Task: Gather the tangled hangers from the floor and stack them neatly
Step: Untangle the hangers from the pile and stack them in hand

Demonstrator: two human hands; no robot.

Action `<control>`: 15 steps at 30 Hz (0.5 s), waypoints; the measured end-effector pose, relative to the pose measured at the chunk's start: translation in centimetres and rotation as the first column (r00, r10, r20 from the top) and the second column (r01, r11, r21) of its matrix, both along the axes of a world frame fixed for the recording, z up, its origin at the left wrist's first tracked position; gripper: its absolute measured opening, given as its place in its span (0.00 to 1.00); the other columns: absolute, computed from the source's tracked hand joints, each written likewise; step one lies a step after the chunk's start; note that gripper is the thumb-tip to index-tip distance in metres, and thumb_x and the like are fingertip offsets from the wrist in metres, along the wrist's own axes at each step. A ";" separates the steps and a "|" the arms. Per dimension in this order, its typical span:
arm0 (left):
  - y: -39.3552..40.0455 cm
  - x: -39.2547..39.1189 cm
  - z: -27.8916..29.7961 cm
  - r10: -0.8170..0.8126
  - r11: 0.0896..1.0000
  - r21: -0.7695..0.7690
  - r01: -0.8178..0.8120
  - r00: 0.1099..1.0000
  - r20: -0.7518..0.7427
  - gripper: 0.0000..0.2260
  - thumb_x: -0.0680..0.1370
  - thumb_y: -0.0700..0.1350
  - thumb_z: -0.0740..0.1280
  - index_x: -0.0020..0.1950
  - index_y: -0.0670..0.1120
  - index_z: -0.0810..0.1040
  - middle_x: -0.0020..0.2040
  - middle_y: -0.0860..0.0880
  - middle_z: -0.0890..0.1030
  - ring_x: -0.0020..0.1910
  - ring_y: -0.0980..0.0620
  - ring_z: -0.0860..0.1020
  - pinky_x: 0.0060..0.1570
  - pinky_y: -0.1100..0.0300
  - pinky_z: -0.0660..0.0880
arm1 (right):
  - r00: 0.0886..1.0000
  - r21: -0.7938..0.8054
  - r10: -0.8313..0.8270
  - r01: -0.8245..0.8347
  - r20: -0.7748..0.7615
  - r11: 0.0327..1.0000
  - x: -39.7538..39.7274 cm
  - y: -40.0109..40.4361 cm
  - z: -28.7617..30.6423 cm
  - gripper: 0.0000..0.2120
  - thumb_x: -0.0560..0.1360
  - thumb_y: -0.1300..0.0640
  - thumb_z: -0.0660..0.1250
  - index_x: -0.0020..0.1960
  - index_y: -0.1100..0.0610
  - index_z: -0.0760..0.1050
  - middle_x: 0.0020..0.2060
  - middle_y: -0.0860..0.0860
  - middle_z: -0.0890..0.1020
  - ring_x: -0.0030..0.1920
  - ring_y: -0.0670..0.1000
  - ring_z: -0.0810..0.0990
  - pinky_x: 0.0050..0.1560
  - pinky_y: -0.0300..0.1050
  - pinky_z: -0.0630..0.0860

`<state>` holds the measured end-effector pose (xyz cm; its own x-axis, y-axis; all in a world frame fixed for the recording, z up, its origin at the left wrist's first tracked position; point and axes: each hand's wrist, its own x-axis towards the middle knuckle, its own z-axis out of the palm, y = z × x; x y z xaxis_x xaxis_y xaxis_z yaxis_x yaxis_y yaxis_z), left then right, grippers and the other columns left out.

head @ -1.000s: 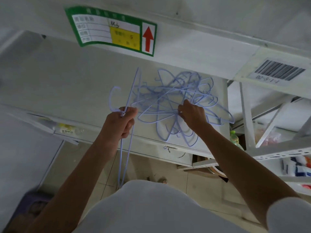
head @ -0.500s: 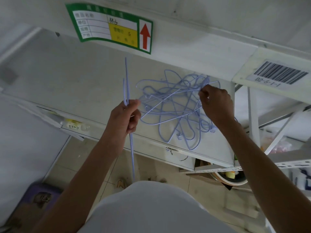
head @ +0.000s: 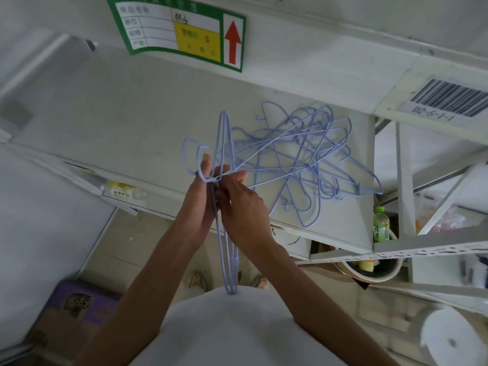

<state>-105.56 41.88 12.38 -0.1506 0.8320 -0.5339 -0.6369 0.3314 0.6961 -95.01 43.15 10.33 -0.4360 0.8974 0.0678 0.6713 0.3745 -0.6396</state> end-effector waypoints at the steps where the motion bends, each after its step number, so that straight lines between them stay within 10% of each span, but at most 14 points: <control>1: -0.1 -0.2 0.0 -0.008 1.000 0.030 0.006 0.999 0.049 0.36 0.72 0.67 0.62 0.68 0.39 0.73 0.66 0.36 0.80 0.69 0.41 0.78 0.74 0.43 0.67 | 1.000 0.004 -0.009 0.009 0.005 1.000 0.2 0.0 0.1 0.11 0.83 0.51 0.55 0.60 0.53 0.71 0.43 0.53 0.82 0.40 0.59 0.81 0.35 0.54 0.77; 8: -0.7 -1.3 -0.5 -0.272 0.927 0.306 0.216 0.950 0.152 0.54 0.63 0.67 0.78 0.78 0.38 0.63 0.78 0.39 0.68 0.78 0.40 0.66 0.79 0.41 0.56 | 0.967 -0.259 -0.162 0.109 -0.196 0.960 0.9 0.1 0.4 0.05 0.82 0.51 0.60 0.53 0.50 0.74 0.37 0.51 0.82 0.38 0.57 0.80 0.38 0.55 0.78; 11: -1.6 -1.3 -2.0 -0.390 0.859 0.364 0.362 0.921 0.005 0.42 0.75 0.54 0.73 0.81 0.41 0.56 0.81 0.41 0.63 0.77 0.45 0.69 0.75 0.48 0.67 | 0.910 -0.438 -0.257 0.096 -0.326 0.894 1.6 -0.5 0.3 0.08 0.82 0.52 0.62 0.47 0.52 0.76 0.39 0.53 0.84 0.38 0.55 0.81 0.42 0.57 0.80; 15: -1.1 0.7 -3.6 -0.216 0.949 0.204 0.238 0.968 -0.127 0.18 0.78 0.47 0.71 0.66 0.41 0.79 0.70 0.43 0.79 0.71 0.41 0.76 0.65 0.51 0.77 | 0.996 -0.149 0.040 -0.053 -0.085 0.987 2.8 -1.9 -0.2 0.10 0.80 0.51 0.57 0.57 0.52 0.73 0.49 0.53 0.83 0.44 0.60 0.83 0.41 0.57 0.80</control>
<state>-104.82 40.83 8.78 0.0119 0.9442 -0.3290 -0.4846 0.2933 0.8241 -92.17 41.20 10.16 -0.4761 0.8789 -0.0295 0.5986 0.2993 -0.7430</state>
